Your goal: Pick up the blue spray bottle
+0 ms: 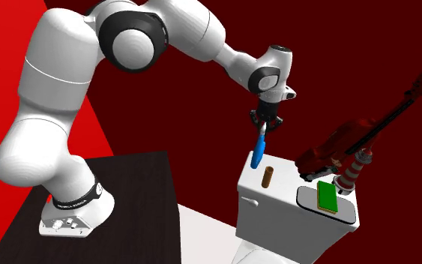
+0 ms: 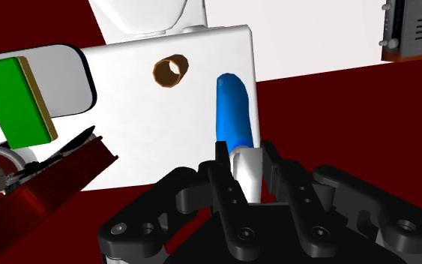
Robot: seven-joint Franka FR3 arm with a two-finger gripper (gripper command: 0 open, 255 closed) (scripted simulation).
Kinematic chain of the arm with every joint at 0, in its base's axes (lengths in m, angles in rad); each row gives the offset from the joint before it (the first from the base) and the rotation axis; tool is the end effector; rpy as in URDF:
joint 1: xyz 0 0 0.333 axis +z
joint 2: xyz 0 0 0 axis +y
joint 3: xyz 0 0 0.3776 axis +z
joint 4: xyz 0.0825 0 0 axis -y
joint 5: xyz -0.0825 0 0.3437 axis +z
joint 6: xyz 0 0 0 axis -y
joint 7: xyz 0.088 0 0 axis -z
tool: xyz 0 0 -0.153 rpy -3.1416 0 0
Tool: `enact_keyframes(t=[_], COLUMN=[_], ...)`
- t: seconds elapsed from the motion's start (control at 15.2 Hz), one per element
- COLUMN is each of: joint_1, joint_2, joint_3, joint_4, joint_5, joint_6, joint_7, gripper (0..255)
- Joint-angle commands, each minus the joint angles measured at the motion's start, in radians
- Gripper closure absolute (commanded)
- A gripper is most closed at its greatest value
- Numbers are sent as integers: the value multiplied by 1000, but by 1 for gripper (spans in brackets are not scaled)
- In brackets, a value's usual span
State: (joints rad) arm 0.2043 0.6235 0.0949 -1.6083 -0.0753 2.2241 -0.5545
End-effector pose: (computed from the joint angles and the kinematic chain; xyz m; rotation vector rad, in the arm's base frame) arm 0.6698 0.1906 0.2932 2.8377 1.3394 -0.0076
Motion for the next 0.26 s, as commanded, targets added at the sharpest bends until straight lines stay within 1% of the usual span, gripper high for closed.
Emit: enact_keyframes(t=[0.0,0.2], joint_1=[0,-1], joint_2=[-14,-22], joint_3=[1,2], joint_4=[10,13], joint_5=[2,3], joint_6=[-24,-35], joint_7=[-1,-2], gripper=[255,255])
